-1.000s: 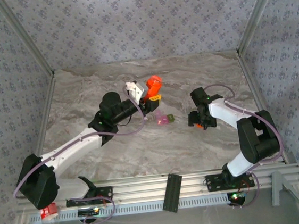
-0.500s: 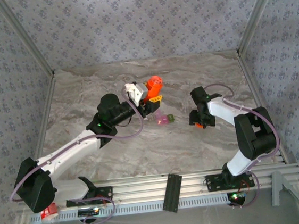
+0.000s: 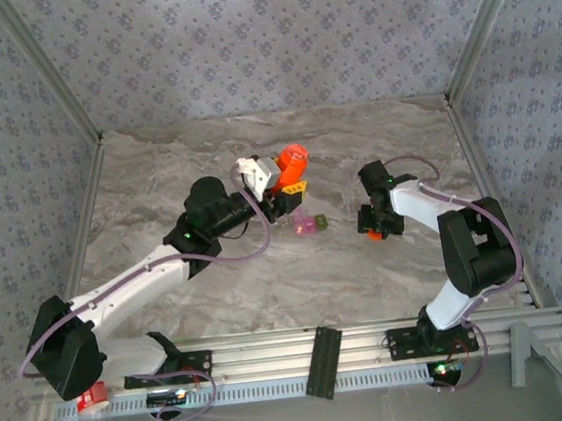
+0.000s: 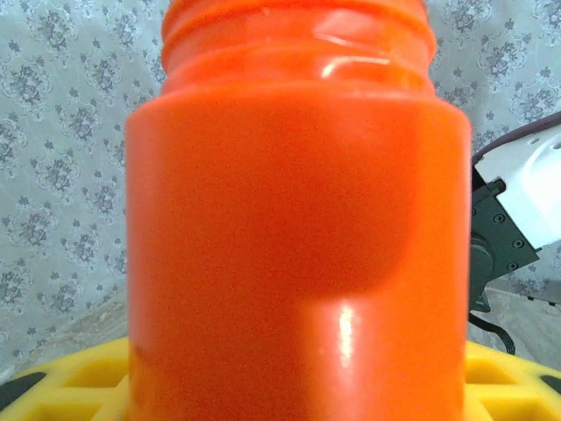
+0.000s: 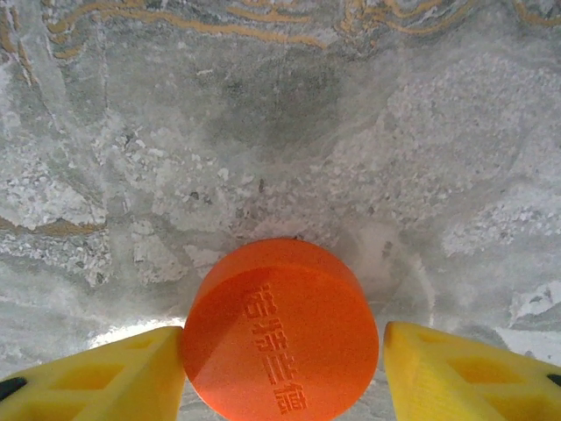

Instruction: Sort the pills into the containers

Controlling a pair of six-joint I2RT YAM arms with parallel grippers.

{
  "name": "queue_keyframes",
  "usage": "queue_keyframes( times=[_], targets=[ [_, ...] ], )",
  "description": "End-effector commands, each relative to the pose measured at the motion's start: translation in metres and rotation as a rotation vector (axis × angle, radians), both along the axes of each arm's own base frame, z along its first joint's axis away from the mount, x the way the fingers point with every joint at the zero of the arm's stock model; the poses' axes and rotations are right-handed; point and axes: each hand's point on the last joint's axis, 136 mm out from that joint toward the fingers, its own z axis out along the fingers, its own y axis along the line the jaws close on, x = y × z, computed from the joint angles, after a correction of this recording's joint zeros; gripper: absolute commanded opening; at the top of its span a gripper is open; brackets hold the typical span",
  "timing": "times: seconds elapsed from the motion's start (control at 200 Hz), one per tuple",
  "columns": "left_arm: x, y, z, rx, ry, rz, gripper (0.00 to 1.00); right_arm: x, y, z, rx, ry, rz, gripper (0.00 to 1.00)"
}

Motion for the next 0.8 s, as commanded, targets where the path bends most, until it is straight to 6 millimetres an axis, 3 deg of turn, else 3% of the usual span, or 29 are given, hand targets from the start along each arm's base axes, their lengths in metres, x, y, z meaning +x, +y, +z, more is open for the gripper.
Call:
queue_keyframes(
  times=[0.0,0.245,0.485,0.635,0.794],
  targets=[
    [-0.009,0.002,0.039,-0.061,-0.088,-0.021,0.0,0.006,0.001,0.002,0.013,-0.002,0.005,0.62],
    [-0.01,0.001,0.037,-0.054,-0.087,-0.023,0.0,0.005,0.003,-0.003,0.015,0.014,0.009,0.62],
    [-0.01,0.001,0.035,-0.051,-0.089,-0.023,0.0,0.006,0.004,0.004,0.029,-0.006,0.01,0.5],
    [-0.011,-0.001,0.03,-0.057,-0.13,-0.027,0.0,0.011,0.008,0.028,0.058,-0.062,0.016,0.46],
    [-0.006,-0.002,0.013,-0.058,-0.173,-0.007,0.0,0.024,0.016,0.077,0.108,-0.175,0.036,0.45]
  ],
)
